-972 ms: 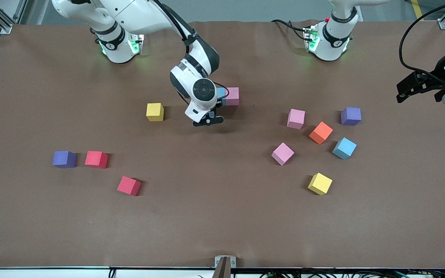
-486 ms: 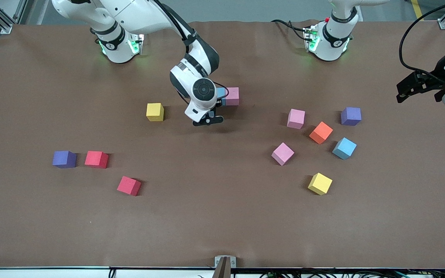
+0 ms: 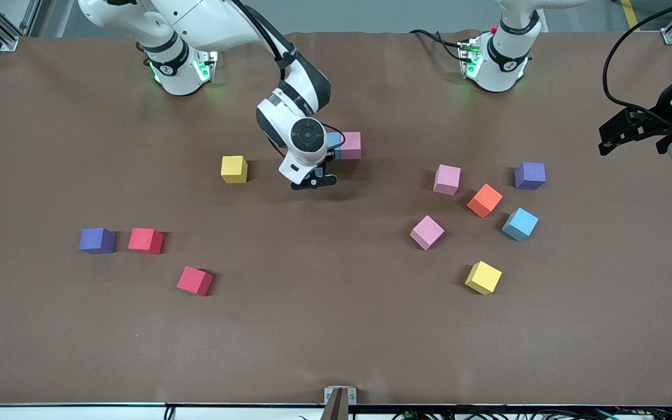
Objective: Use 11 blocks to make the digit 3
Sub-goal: 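Lower the light blue cube onto the row and open the right gripper, then move the right gripper to the red cube beside the purple cube, then grasp the red cube with the right gripper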
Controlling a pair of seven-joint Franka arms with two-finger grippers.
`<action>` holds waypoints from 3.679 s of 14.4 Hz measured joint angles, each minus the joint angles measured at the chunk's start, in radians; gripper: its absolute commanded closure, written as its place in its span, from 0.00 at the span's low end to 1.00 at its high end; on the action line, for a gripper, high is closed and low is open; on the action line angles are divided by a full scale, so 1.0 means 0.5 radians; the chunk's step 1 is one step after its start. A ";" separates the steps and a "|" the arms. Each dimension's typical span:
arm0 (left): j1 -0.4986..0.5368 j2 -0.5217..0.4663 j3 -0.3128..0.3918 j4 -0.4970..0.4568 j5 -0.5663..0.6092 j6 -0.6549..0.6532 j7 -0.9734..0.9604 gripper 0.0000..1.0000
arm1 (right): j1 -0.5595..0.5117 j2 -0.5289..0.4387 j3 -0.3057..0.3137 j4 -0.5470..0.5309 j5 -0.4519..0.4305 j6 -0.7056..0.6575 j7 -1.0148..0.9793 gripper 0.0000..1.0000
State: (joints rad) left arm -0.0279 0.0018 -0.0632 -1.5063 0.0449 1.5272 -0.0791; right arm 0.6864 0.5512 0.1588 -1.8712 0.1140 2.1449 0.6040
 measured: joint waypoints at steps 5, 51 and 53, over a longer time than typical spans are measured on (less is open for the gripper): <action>-0.001 0.000 0.000 0.000 0.000 0.000 0.000 0.00 | 0.000 0.004 -0.014 -0.011 0.000 0.007 0.017 0.00; 0.001 0.058 0.001 -0.001 -0.001 0.192 0.000 0.00 | -0.919 0.455 -0.420 0.774 -0.211 0.250 -0.415 0.19; 0.000 0.073 0.001 -0.001 -0.001 0.213 0.000 0.00 | -0.910 0.473 -0.420 0.786 -0.212 0.257 -0.416 0.27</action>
State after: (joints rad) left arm -0.0278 0.0381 -0.0628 -1.5069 0.0441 1.6339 -0.0792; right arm 0.2312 0.7875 -0.0510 -1.4783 0.0081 2.2733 0.3960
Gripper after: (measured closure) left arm 0.000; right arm 0.119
